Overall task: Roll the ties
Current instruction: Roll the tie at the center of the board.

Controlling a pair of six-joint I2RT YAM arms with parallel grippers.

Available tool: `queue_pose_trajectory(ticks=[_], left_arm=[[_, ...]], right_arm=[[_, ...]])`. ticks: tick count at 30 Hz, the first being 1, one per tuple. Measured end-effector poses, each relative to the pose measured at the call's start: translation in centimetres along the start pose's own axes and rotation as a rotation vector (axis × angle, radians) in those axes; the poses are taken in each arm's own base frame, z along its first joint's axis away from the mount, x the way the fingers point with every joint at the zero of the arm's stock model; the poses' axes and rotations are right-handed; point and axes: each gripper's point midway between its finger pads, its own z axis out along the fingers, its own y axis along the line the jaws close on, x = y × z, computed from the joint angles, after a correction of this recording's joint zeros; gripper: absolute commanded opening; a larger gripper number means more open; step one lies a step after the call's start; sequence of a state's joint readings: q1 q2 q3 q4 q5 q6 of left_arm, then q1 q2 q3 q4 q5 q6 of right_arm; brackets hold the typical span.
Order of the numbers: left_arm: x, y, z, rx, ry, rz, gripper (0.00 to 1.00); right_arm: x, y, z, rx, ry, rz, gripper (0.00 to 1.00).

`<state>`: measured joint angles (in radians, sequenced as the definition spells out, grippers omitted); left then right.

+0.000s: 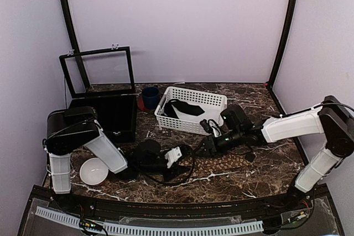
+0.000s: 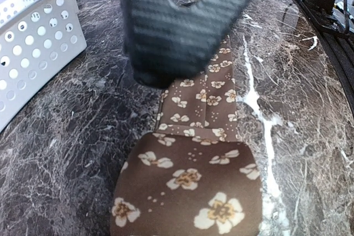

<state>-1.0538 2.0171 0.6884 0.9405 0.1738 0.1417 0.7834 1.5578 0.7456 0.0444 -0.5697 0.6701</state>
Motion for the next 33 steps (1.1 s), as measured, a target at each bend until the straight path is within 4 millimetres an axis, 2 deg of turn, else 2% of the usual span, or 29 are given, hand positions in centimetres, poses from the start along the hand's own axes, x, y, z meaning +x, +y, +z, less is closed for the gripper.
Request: queue_pose_trajectory(ticks=[5, 10, 12, 16, 18, 20, 26, 33], left_arm=[[-0.1, 0.0, 0.0, -0.002, 0.003, 0.012, 0.32], [-0.1, -0.1, 0.1, 0.0, 0.005, 0.021, 0.32], [-0.1, -0.1, 0.1, 0.001, 0.006, 0.024, 0.32], [-0.1, -0.1, 0.2, 0.003, 0.009, 0.025, 0.32], [-0.1, -0.2, 0.2, 0.004, 0.012, 0.025, 0.34], [-0.1, -0.1, 0.2, 0.004, 0.012, 0.025, 0.39], [-0.4, 0.0, 0.2, -0.001, 0.002, 0.023, 0.66], [0.1, -0.4, -0.8, 0.006, -0.034, 0.011, 0.78]], right_arm=[[1.2, 0.0, 2.2, 0.026, 0.067, 0.048, 0.43], [1.6, -0.7, 3.2, 0.064, 0.099, 0.081, 0.39], [1.6, -0.9, 3.6, 0.073, 0.105, 0.089, 0.34], [2.0, -1.5, 4.2, 0.087, 0.12, 0.102, 0.09], [2.0, -1.6, 4.3, 0.085, 0.119, 0.102, 0.0], [1.9, -1.5, 4.3, 0.08, 0.115, 0.092, 0.0], [2.3, -2.0, 4.2, 0.07, 0.099, 0.081, 0.0], [2.8, -2.9, 3.6, 0.022, 0.073, 0.079, 0.0]])
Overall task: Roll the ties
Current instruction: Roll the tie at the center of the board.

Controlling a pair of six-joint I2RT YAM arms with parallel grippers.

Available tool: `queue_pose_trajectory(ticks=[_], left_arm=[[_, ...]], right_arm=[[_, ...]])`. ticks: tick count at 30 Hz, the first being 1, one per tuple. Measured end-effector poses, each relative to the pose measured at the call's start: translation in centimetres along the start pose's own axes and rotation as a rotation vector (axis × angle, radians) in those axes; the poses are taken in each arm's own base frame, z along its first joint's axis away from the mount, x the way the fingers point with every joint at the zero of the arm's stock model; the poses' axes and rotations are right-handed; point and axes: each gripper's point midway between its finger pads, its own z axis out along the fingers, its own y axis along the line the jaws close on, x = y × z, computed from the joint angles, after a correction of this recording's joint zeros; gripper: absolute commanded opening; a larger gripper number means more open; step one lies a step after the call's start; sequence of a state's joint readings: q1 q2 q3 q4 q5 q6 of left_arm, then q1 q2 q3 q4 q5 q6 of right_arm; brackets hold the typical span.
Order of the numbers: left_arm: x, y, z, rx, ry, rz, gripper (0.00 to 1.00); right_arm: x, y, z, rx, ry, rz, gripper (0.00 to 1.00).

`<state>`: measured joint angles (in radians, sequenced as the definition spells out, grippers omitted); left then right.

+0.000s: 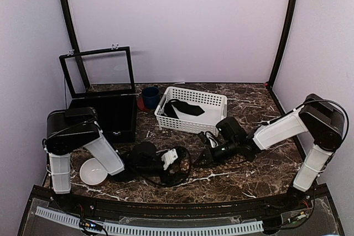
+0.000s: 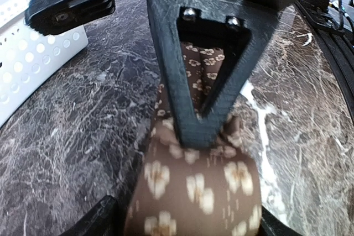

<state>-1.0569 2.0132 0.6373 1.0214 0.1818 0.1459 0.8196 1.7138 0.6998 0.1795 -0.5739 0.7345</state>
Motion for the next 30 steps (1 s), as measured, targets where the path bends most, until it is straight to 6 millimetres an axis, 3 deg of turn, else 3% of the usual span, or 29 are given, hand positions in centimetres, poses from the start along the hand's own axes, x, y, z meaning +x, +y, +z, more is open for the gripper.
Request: queue_pose_trajectory(ticks=[7, 12, 23, 30], left_arm=[[0.9, -0.9, -2.2, 0.01, -0.068, 0.005, 0.82], [0.5, -1.2, -2.0, 0.025, -0.113, 0.013, 0.81], [-1.4, -0.5, 0.5, 0.063, -0.22, 0.025, 0.79], [-2.5, 0.0, 2.5, 0.122, -0.251, 0.017, 0.68]], right_arm=[[0.6, -1.3, -0.9, -0.048, -0.023, 0.012, 0.0], [0.2, -2.4, -1.7, -0.053, -0.039, 0.047, 0.0], [0.2, -3.2, -1.9, -0.062, -0.027, 0.077, 0.0], [0.1, -3.3, -2.0, -0.062, -0.029, 0.079, 0.0]])
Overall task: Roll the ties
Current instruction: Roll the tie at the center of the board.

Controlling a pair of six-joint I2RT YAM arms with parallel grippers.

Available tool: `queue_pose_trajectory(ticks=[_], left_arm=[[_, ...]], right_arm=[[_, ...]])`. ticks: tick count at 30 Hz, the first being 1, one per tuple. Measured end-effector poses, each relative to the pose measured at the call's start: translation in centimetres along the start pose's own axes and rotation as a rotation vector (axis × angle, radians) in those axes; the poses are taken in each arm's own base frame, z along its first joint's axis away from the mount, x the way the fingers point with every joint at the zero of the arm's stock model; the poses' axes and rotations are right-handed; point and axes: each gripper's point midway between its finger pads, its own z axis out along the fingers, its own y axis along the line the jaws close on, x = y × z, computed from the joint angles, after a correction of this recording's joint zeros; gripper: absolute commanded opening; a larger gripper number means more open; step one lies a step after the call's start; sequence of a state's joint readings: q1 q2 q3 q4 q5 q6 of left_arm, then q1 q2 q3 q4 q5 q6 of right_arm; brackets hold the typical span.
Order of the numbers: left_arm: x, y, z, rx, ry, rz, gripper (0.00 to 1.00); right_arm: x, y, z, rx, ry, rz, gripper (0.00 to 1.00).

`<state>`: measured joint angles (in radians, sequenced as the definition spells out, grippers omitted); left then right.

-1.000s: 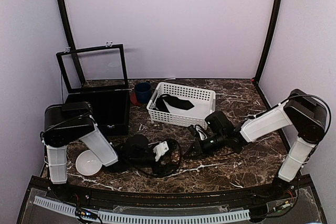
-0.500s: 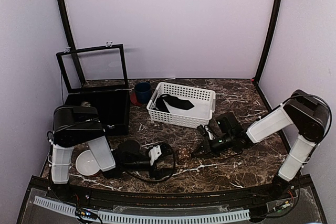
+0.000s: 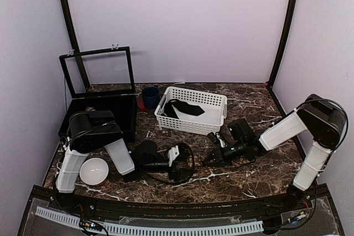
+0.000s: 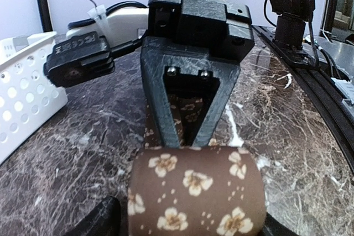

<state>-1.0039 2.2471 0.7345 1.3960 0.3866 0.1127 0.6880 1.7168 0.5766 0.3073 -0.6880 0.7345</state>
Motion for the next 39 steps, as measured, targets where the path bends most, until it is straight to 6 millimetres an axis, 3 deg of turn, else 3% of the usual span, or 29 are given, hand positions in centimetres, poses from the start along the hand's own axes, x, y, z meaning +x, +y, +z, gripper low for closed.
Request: queue_pose_trajectory(ticks=[2, 5, 9, 13, 19, 26, 30, 35, 37, 39], left_arm=[[-0.1, -0.1, 0.8, 0.025, -0.007, -0.007, 0.61], [-0.4, -0.2, 1.6, 0.049, -0.015, -0.017, 0.42], [-0.2, -0.2, 1.6, 0.052, -0.006, -0.023, 0.28], [0.2, -0.3, 0.8, 0.04, 0.036, -0.042, 0.25], [0.7, -0.4, -0.7, 0.016, 0.115, -0.075, 0.25], [0.8, 0.0, -0.9, -0.013, 0.198, -0.083, 0.27], [0.8, 0.1, -0.9, -0.015, 0.22, -0.081, 0.27], [1.1, 0.0, -1.0, -0.013, 0.242, -0.076, 0.28], [1.2, 0.0, -1.0, -0.014, 0.247, -0.072, 0.29], [1.2, 0.0, -1.0, -0.014, 0.249, -0.067, 0.31]], right_arm=[[0.0, 0.0, 0.0, 0.0, 0.0, 0.0, 0.0], [0.0, 0.0, 0.0, 0.0, 0.0, 0.0, 0.03], [0.0, 0.0, -0.2, 0.014, -0.003, 0.003, 0.21], [-0.2, 0.1, -1.2, 0.062, -0.022, -0.005, 0.42], [-1.6, 2.5, -3.4, 0.076, -0.09, -0.041, 0.47], [-1.3, 5.5, -2.0, 0.049, -0.045, -0.07, 0.46], [-0.8, 5.8, -0.6, 0.055, -0.005, -0.07, 0.4], [-0.4, 4.8, 0.7, 0.094, 0.037, -0.052, 0.06], [-0.4, 4.8, 0.7, 0.099, 0.04, -0.057, 0.0], [-0.4, 4.7, 0.6, 0.102, 0.039, -0.057, 0.0]])
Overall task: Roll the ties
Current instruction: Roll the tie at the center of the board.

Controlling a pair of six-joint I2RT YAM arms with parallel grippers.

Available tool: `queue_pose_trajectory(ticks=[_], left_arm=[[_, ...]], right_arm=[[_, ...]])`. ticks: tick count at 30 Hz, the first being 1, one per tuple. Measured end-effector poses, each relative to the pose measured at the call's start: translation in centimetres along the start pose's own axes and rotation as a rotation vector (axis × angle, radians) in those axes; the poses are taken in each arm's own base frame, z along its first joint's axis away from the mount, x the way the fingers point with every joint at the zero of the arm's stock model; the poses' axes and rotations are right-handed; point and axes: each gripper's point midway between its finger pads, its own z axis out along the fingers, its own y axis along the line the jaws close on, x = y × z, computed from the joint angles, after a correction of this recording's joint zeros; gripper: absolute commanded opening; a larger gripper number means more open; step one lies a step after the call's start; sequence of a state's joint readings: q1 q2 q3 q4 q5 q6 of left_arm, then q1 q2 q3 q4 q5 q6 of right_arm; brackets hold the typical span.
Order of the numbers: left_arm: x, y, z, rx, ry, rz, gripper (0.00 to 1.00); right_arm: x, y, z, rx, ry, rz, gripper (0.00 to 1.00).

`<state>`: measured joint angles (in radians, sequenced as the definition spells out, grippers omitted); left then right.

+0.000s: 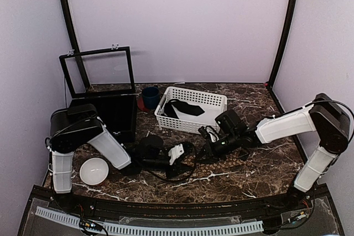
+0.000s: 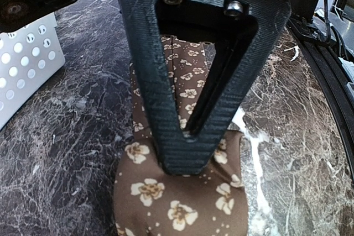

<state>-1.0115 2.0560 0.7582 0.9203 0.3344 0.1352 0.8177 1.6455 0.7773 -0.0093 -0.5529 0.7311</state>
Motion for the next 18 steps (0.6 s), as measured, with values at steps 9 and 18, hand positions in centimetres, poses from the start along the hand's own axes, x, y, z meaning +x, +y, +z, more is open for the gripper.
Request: queue_pose_trajectory(ticks=[9, 18], left_arm=[[0.2, 0.1, 0.0, -0.005, 0.011, 0.012, 0.65], [0.3, -0.4, -0.5, 0.006, -0.007, 0.019, 0.82]], right_arm=[[0.6, -1.5, 0.0, 0.015, 0.0, 0.018, 0.0], [0.9, -3.6, -0.9, 0.031, -0.024, 0.043, 0.0]])
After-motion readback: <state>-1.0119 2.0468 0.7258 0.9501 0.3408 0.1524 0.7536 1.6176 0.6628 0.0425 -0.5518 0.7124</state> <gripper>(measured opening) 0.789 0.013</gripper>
